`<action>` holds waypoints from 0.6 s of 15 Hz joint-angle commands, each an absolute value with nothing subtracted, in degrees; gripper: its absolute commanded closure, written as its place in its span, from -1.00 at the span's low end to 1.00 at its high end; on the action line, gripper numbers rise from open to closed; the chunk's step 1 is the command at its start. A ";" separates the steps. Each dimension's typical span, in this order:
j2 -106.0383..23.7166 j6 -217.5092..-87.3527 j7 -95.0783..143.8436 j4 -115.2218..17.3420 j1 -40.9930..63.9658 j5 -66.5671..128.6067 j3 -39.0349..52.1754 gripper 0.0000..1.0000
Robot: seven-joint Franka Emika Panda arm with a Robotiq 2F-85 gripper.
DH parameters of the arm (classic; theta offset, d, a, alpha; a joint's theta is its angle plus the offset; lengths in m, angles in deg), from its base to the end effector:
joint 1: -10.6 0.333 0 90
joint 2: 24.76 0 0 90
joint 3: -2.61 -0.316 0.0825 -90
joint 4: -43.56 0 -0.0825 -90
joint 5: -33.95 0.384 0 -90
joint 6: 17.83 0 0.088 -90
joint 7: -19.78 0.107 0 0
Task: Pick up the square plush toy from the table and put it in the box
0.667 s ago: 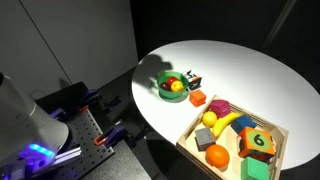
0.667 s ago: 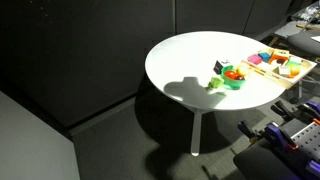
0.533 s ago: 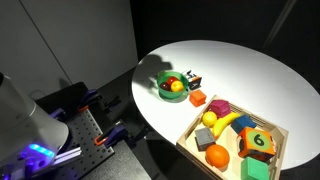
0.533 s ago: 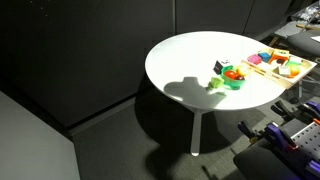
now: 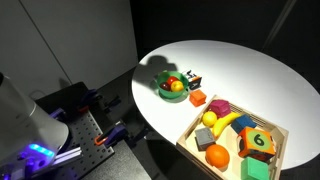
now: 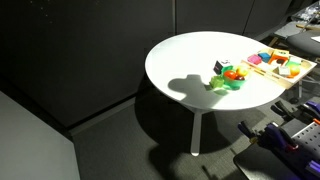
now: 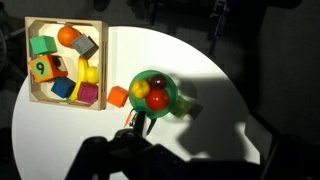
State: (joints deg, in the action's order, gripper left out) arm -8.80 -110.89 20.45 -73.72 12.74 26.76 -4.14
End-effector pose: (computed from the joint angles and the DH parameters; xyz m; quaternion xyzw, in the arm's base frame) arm 0.4531 0.0628 0.5467 0.9914 0.0757 -0.0663 0.0839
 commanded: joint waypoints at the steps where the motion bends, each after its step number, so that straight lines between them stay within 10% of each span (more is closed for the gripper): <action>1: -10.41 -111.63 18.63 -72.29 12.85 27.63 -1.77 -1.00; 9: -14.99 -118.53 14.70 -69.50 12.08 32.58 2.75 -1.00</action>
State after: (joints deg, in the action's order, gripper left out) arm -12.04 -117.29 16.99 -72.76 12.52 29.93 1.58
